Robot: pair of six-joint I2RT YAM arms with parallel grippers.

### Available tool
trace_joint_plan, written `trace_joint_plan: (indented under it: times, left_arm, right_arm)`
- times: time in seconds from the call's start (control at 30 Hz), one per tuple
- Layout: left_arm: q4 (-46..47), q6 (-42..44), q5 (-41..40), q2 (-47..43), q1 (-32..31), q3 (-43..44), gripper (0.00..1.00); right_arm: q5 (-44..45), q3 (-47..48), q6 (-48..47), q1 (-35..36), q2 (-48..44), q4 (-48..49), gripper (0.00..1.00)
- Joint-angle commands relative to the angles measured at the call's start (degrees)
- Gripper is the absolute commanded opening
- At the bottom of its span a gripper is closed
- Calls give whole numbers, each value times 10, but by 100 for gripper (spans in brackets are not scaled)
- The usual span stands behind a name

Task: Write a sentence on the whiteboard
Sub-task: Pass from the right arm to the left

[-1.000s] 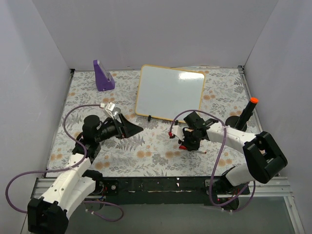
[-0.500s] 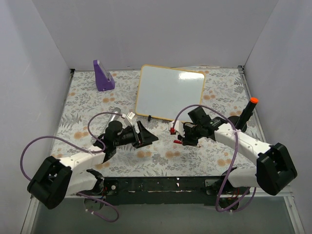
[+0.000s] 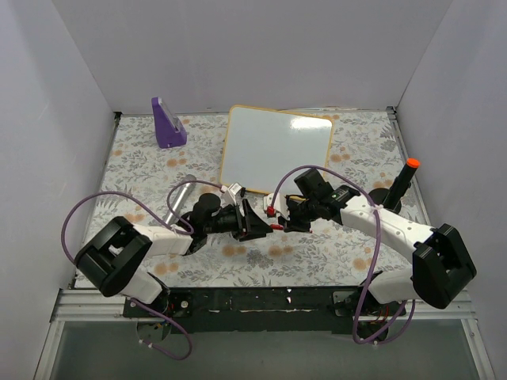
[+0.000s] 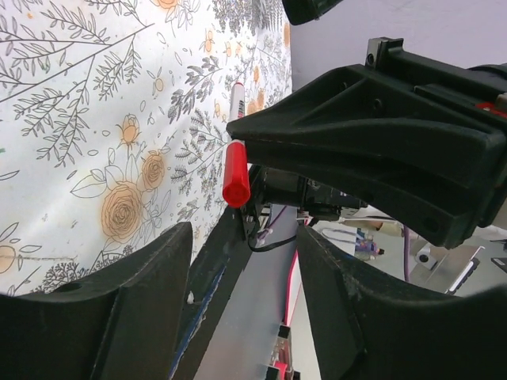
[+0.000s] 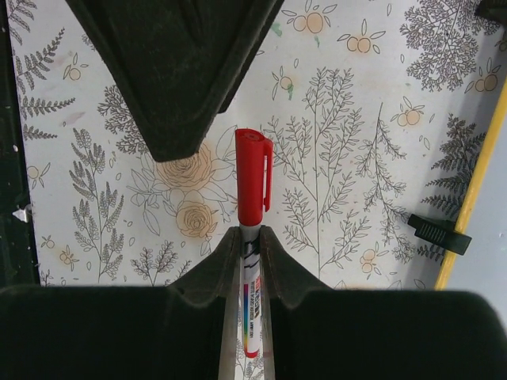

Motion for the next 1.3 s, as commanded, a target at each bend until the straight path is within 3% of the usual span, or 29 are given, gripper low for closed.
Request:
trace_joint_plan:
  times: [0.0,0.33,0.5,0.7,0.87,0.97,1.07,1.1,1.13,1.2,1.27]
  left_arm:
    - [26,1,7,21,-10,20,53]
    - [-27,39,-15,63,-26,75,44]
    - [-35,45,-5,80,-32,93,32]
    - [-46,52,4,82,-37,97,28]
    - [-59,64,7,78,-37,105,7]
    - [-63,70,5,75,-37,105,0]
    - [-68,93,7,63,-37,102,0]
    - [-70,104,9,56,-37,101,0]
    - [-75,117,9,48,-36,99,0]
    - [-94,165,-4,10,-36,87,0]
    - [-96,198,-18,-46,-37,72,0]
  right_arm:
    - [-22,20,0,6,2,16,1]
    - [-35,17,2,13,7,16,1]
    - [-31,16,5,16,8,20,1]
    - [-30,15,5,16,12,21,1]
    - [-35,18,5,15,13,19,1]
    - [-38,18,3,16,13,14,1]
    - [-45,25,0,14,9,5,11]
    - [-49,30,-6,12,6,-15,29]
    - [-55,44,-12,-2,2,-28,37]
    - [-94,60,-26,-30,-14,-64,49]
    - [-129,80,-43,-77,-29,-92,53]
